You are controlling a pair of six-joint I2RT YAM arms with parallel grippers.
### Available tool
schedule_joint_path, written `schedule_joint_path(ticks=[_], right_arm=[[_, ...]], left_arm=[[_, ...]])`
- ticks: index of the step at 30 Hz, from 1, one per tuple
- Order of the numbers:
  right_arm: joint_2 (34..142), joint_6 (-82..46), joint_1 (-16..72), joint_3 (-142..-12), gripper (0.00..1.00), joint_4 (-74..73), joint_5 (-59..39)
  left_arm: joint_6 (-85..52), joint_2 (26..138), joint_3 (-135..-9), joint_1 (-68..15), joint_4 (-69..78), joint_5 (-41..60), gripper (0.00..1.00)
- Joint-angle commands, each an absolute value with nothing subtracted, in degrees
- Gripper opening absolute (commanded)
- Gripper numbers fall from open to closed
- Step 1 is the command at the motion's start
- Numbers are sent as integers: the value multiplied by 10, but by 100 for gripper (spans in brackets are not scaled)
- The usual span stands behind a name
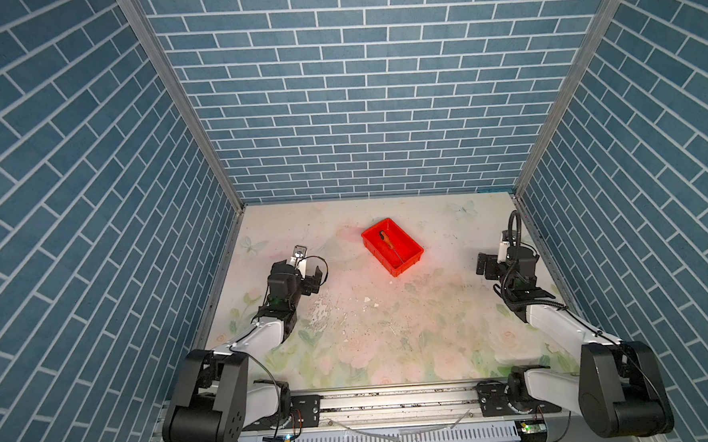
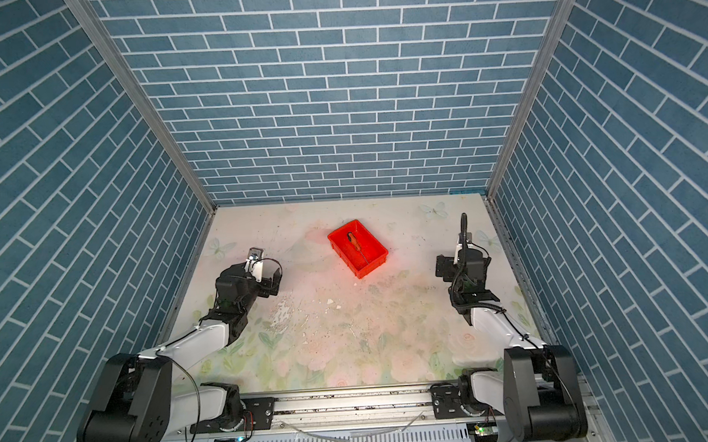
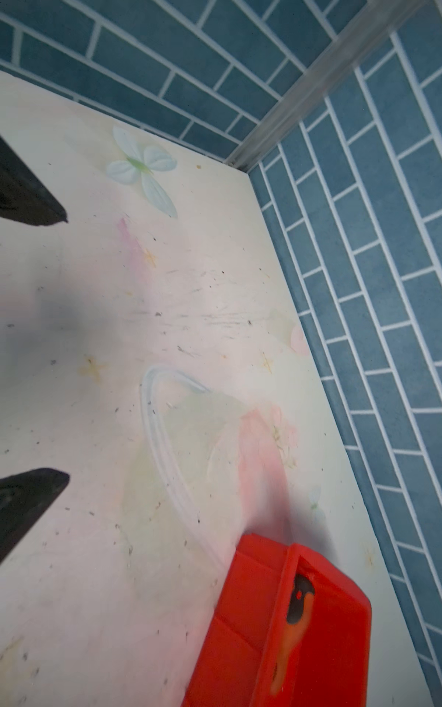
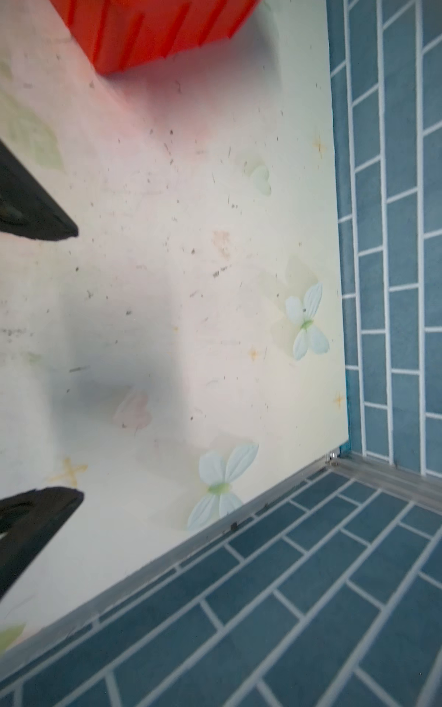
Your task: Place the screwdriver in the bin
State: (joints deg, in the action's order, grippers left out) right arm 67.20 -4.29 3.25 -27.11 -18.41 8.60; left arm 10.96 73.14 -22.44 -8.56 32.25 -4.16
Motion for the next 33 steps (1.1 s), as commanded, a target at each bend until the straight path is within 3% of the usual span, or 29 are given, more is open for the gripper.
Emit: schedule_joint_path(ticks=[1,10,18,19,33], right_arm=[[663,-13,6,-237,99,-251,80],[748,-42,-36,-192,99,-412,40],[887,-47,-40,-185,99,-582,-9],[868,-48,-43,-196,99,-529,-2],[881,-49,-45,-222,99,-498,5]], left_arm=[[82,758,-197,-63,425,-85,100],[53,883,-191,-37,570,-78,100],[45,881,-213,-33,521,-78,100],[41,879,-216,-31,513,-80,100],[40,879,-215,-30,514,-84,100]])
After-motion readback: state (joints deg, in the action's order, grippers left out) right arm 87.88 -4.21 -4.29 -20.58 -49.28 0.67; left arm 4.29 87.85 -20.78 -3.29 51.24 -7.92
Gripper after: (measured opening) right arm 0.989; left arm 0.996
